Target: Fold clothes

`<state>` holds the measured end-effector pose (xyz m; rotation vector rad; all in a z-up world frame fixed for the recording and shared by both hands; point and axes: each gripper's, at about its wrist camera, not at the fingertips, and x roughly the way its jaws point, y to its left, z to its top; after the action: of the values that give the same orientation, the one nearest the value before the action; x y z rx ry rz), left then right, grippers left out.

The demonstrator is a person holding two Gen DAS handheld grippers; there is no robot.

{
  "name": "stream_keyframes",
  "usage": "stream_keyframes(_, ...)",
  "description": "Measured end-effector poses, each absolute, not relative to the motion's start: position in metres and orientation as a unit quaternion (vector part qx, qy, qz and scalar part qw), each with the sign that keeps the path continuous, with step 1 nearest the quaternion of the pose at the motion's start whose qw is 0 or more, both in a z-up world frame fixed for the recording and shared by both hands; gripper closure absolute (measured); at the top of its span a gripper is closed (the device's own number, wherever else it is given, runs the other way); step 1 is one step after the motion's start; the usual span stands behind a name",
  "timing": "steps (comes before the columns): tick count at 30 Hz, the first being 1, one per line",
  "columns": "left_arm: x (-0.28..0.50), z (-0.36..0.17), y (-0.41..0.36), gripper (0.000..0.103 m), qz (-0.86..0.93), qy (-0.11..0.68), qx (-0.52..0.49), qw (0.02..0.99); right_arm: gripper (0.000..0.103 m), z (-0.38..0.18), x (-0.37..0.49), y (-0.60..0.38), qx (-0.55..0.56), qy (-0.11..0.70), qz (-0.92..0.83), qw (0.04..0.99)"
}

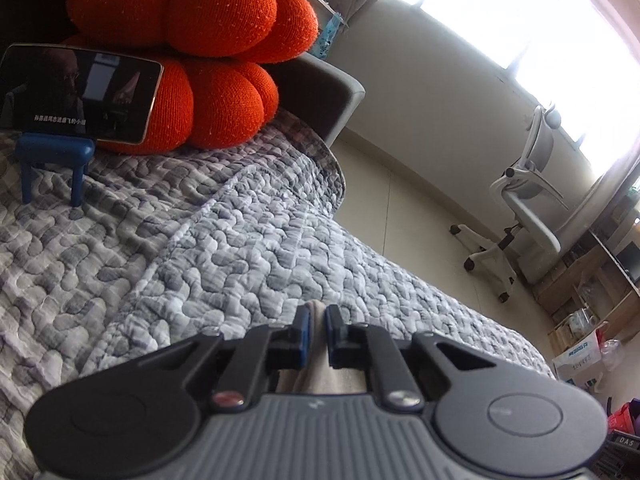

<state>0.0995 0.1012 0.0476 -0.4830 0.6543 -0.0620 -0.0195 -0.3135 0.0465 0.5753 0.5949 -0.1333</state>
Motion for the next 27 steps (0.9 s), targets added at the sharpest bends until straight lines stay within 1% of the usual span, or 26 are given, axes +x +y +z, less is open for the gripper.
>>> stream_keyframes(4, 0.1, 0.044, 0.106, 0.095, -0.015, 0.312, -0.253, 0.916, 0.097, 0.045, -0.011, -0.307, 0.252, 0.29, -0.065, 0.921)
stream_keyframes(5, 0.099, 0.045, 0.106, 0.095, -0.006, 0.31, -0.245, 0.919, 0.097, 0.046, -0.011, -0.305, 0.244, 0.288, -0.065, 0.924)
stream_keyframes(6, 0.099, 0.047, 0.105, 0.097, 0.007, 0.307, -0.229, 0.924, 0.097, 0.046, -0.011, -0.303, 0.237, 0.286, -0.065, 0.926)
stream_keyframes(9, 0.1, 0.047, 0.103, 0.097, 0.016, 0.313, -0.213, 0.925, 0.097, 0.037, -0.005, -0.3, 0.212, 0.313, -0.075, 0.923)
stream_keyframes(12, 0.099, 0.048, 0.105, 0.097, 0.001, 0.324, -0.232, 0.917, 0.096, 0.037, -0.003, -0.297, 0.193, 0.323, -0.079, 0.923)
stream_keyframes(16, 0.092, 0.061, 0.1, 0.097, 0.003, 0.318, -0.209, 0.925, 0.086, 0.057, -0.013, -0.281, 0.144, 0.279, -0.083, 0.946)
stream_keyframes(18, 0.087, 0.067, 0.092, 0.096, -0.006, 0.314, -0.187, 0.931, 0.086, 0.062, -0.016, -0.272, 0.126, 0.261, -0.078, 0.954)
stream_keyframes(20, 0.084, 0.069, 0.083, 0.094, -0.019, 0.315, -0.174, 0.933, 0.086, 0.063, -0.015, -0.264, 0.119, 0.257, -0.062, 0.957)
stream_keyframes(27, 0.088, 0.055, 0.052, 0.092, -0.078, 0.359, -0.174, 0.913, 0.086, 0.047, 0.013, -0.207, 0.111, 0.312, 0.092, 0.939)
